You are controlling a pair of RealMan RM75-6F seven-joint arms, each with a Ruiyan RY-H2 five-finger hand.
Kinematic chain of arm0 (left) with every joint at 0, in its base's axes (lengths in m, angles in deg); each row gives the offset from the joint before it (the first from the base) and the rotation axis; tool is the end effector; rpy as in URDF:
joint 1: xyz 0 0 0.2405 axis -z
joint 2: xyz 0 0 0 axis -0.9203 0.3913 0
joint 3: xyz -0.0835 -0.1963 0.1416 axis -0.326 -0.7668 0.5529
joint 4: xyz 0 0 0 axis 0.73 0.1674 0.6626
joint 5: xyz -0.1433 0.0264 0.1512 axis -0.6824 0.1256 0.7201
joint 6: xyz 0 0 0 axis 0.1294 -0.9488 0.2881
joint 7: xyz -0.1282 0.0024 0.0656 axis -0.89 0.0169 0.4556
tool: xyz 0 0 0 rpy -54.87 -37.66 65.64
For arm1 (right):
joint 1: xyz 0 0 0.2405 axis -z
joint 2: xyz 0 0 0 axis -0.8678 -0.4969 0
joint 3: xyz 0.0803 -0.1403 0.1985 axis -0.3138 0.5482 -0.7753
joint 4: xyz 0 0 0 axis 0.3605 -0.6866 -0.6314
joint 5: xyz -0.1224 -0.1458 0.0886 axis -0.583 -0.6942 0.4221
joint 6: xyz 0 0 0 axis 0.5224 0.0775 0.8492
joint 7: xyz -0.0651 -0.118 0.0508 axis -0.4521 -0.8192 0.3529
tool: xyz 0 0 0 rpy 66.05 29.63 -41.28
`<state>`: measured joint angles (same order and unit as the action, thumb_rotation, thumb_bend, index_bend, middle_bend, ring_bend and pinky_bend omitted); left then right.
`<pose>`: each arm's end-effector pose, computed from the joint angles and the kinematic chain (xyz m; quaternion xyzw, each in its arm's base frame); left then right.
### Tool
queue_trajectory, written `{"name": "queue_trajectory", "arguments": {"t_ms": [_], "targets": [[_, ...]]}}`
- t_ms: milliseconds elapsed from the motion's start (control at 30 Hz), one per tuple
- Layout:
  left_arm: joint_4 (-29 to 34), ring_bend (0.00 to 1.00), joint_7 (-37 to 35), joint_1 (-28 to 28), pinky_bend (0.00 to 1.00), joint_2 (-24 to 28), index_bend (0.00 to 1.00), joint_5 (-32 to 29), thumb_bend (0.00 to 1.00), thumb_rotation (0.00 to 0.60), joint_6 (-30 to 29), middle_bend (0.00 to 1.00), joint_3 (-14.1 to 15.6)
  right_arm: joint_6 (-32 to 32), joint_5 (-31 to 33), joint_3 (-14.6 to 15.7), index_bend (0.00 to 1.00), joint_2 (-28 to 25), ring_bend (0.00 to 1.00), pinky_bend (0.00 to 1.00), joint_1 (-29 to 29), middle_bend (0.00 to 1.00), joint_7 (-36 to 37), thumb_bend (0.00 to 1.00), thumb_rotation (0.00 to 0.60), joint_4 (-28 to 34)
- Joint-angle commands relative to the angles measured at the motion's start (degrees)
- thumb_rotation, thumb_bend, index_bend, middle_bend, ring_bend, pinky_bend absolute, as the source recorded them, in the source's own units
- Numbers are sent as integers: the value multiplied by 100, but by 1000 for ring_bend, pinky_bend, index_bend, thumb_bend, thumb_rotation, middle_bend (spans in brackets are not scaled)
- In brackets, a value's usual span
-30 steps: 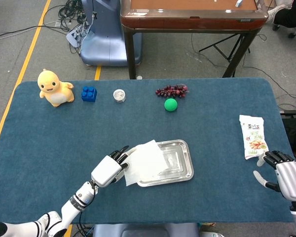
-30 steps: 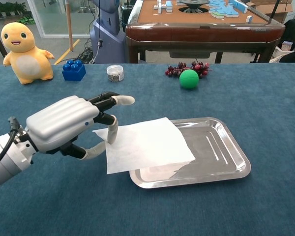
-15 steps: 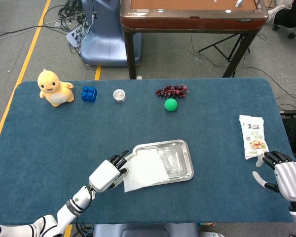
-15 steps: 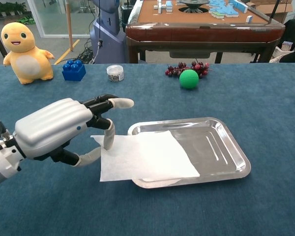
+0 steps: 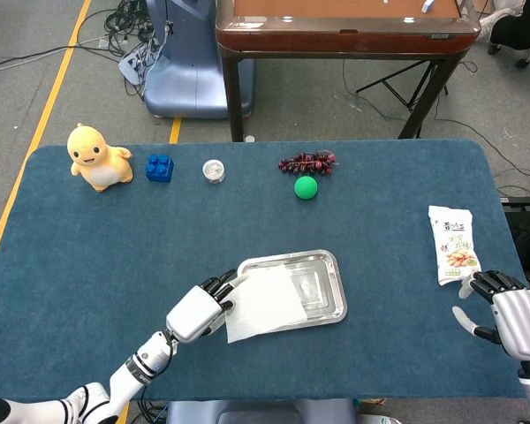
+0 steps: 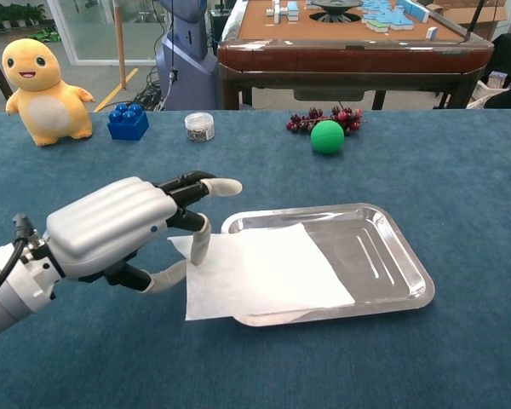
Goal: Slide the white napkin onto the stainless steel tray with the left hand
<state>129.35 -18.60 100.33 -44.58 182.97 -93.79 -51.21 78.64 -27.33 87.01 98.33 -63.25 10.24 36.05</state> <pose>-0.1471 0.2520 -0.0637 -0.7852 -0.2196 -0.4862 0.3142 -0.2952 -0.1647 0.1820 0.6168 -0.3544 0.4212 0.5626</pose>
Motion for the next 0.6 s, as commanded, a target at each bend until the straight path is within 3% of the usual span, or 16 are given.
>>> {"name": "queue_trajectory", "arguments": {"t_ms": [33, 600], "targets": [[-38, 15, 14, 29, 283, -43, 588, -41, 426, 600, 48, 84, -34, 13, -3, -3, 540, -11, 341, 435, 6, 438, 33, 259, 600, -8], [-120, 15, 52, 208, 283, -215, 586, -124, 425, 600, 243, 84, -128, 218, 21, -52, 540, -114, 341, 435, 101, 438, 351, 259, 600, -36]]}}
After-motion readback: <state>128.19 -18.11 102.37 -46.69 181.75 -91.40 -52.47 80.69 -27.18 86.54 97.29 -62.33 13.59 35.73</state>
